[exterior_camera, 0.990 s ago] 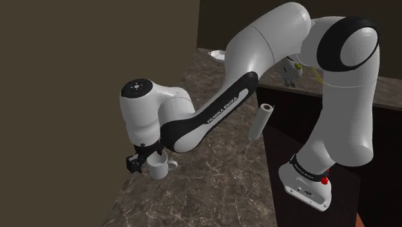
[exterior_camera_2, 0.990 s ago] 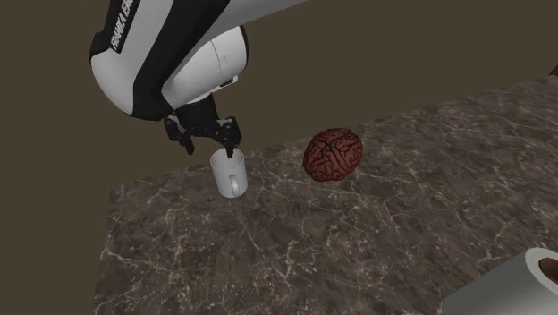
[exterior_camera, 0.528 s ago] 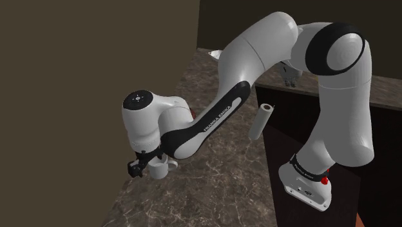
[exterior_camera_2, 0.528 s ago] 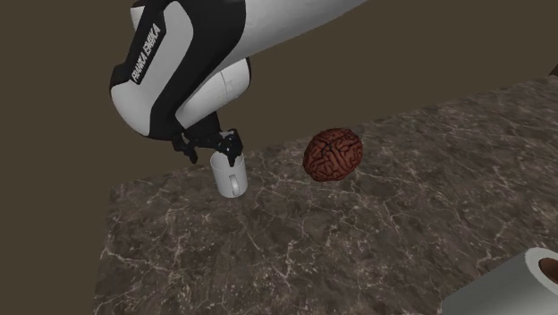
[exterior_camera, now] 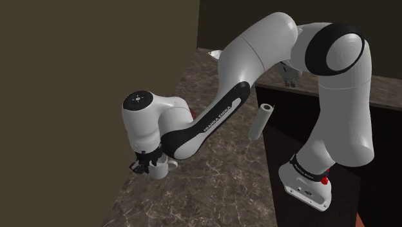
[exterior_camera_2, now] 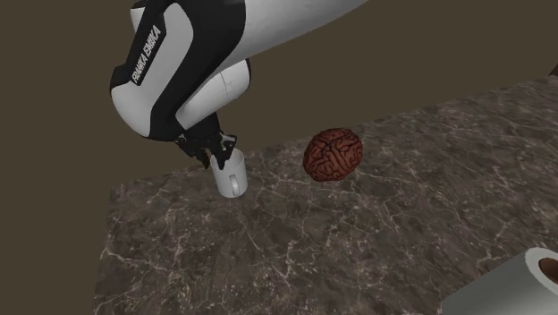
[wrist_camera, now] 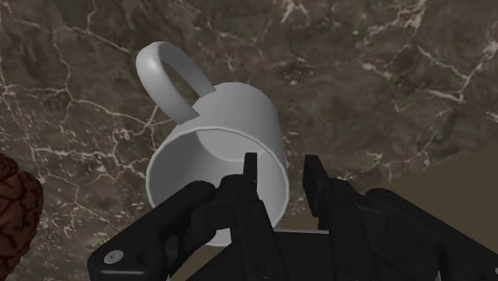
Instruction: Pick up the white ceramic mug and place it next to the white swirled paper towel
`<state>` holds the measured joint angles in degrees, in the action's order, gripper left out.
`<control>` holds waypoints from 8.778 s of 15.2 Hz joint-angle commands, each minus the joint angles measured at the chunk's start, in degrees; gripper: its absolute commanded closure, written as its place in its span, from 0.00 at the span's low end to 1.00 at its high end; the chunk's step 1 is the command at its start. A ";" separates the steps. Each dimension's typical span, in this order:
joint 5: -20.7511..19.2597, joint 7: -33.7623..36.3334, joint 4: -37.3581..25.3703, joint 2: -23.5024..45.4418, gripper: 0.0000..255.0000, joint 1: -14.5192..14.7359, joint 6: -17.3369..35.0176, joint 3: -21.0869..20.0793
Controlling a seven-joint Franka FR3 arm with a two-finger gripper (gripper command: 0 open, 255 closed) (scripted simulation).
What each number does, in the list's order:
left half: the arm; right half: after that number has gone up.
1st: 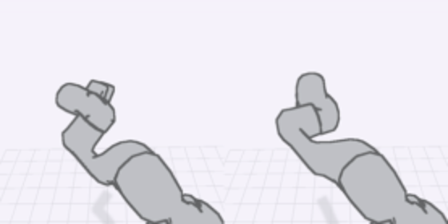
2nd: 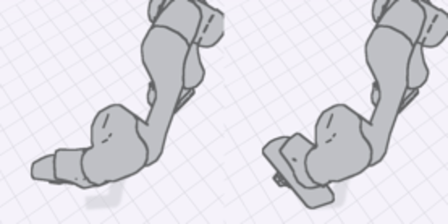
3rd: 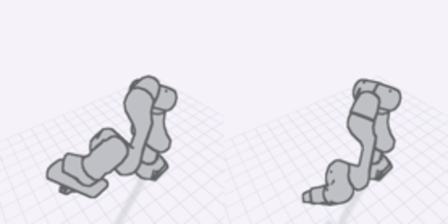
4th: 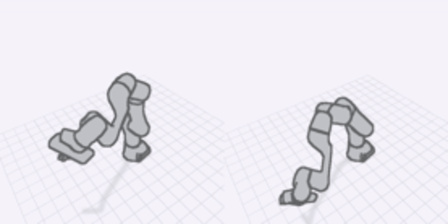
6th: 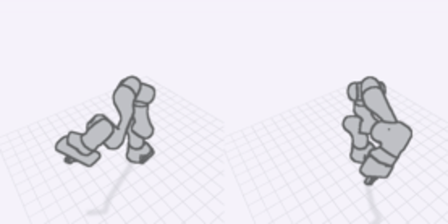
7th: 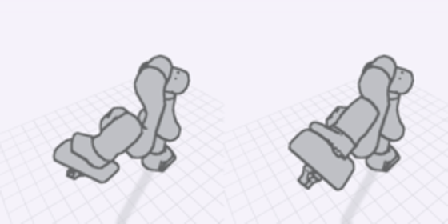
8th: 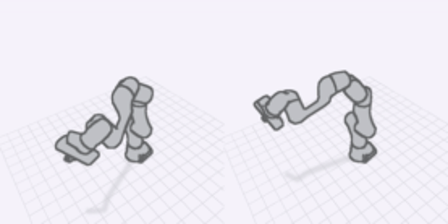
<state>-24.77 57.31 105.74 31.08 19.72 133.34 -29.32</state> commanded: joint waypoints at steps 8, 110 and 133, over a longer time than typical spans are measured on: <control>0.00 0.00 0.00 0.01 1.00 0.00 0.00 0.00; 27.99 -59.64 35.03 -57.95 1.00 -22.77 -15.31 21.54; 27.70 -58.93 46.07 -48.62 1.00 -22.99 5.03 20.29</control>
<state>3.05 -1.56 151.56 -18.37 -3.15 137.25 -9.05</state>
